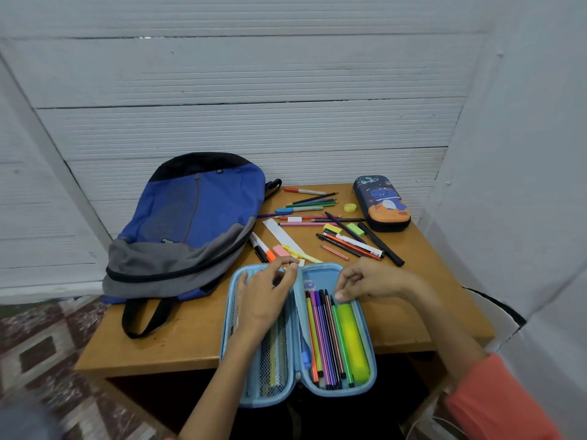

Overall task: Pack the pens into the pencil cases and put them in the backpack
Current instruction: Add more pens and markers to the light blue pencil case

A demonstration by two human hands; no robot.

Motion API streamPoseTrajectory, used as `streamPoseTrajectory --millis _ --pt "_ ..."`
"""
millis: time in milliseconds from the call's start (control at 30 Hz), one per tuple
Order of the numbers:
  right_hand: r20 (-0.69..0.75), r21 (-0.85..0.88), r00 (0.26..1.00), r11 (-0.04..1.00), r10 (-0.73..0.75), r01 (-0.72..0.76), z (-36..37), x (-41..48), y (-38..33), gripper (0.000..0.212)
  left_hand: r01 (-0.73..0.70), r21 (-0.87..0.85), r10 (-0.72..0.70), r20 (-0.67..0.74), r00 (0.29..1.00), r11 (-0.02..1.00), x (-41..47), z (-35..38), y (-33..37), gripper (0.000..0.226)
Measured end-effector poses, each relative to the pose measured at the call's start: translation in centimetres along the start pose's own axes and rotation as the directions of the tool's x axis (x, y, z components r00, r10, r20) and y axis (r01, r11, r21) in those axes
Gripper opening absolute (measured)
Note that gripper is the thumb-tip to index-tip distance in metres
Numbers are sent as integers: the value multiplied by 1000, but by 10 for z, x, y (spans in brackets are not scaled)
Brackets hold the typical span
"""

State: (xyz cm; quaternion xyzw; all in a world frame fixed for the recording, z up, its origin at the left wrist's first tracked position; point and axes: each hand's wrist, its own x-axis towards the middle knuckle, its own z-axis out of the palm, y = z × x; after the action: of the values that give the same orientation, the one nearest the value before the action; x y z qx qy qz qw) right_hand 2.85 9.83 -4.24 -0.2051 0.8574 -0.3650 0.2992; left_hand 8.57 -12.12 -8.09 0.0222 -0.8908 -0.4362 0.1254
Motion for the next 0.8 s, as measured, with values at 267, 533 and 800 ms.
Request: streamPoseTrajectory --millis 267,533,800 --pt "-507 126 861 992 40 28 -3 32 -1 3 11 20 -11 1 1000 1000 0 1 0 22" --pt "-442 -210 888 977 -128 36 16 86 -29 8 19 0 -19 -7 1000 1000 0 2 1 16" --pt "-373 -507 913 860 -164 -53 26 106 -46 7 26 46 -26 -3 1000 999 -1 -1 4 21"
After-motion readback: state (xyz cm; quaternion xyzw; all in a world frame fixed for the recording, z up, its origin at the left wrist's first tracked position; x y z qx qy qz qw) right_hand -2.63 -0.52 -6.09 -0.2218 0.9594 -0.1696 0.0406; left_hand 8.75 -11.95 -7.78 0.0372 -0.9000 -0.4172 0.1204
